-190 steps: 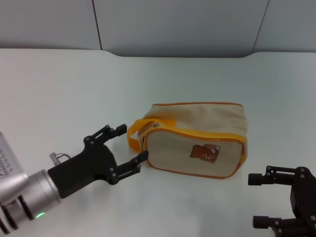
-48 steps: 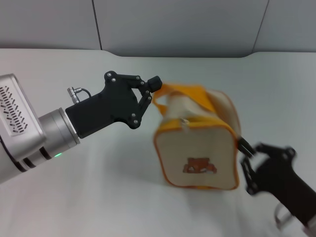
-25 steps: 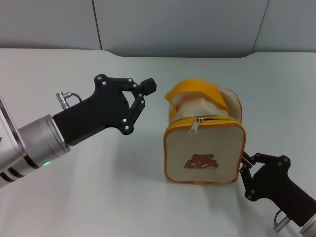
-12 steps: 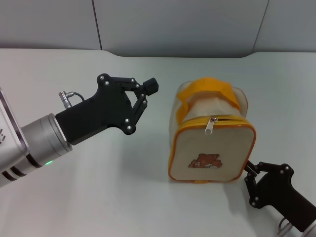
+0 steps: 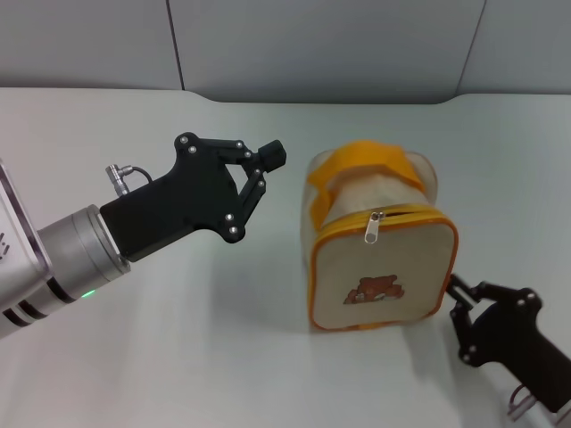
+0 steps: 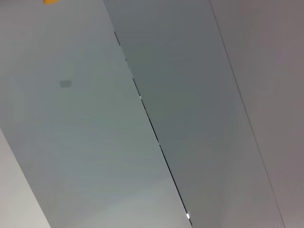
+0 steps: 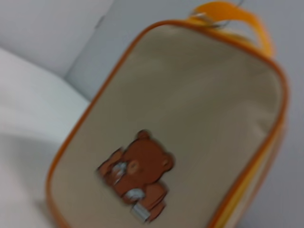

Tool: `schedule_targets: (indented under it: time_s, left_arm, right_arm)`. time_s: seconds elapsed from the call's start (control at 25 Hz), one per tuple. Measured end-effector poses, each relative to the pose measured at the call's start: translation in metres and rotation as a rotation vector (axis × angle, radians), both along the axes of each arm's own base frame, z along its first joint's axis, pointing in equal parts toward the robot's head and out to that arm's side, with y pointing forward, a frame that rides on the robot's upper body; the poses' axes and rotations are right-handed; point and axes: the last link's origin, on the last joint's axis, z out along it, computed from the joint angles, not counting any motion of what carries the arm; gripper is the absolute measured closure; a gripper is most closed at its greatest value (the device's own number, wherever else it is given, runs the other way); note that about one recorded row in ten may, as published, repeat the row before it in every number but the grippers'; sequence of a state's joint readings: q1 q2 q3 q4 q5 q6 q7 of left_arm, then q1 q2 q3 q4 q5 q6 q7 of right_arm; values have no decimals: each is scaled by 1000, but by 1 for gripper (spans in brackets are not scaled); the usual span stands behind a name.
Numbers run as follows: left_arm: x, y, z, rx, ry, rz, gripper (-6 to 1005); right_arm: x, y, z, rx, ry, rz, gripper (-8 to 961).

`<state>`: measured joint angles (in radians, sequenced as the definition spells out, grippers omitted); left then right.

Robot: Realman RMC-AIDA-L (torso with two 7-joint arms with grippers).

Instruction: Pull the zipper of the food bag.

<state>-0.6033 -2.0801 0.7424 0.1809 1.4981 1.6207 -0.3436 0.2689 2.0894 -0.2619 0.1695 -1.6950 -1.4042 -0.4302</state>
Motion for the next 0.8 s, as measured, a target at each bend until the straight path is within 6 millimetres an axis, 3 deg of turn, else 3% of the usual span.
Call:
schedule_targets:
  time_s: [0.44, 0.72, 0.76, 0.8]
  left_arm:
    - [-1, -1, 1, -2, -10, 11, 947]
    - [-11, -5, 4, 14, -23, 50, 941]
    - [-13, -6, 5, 15, -26, 58, 940]
    - [-16, -10, 7, 5, -37, 70, 940]
  right_arm:
    - [-5, -8, 27, 54, 195, 40, 806]
    - [-5, -9, 57, 18, 448, 51, 584]
    - [-5, -9, 68, -15, 527, 57, 390]
    - [-5, -8, 75, -56, 575, 62, 353]
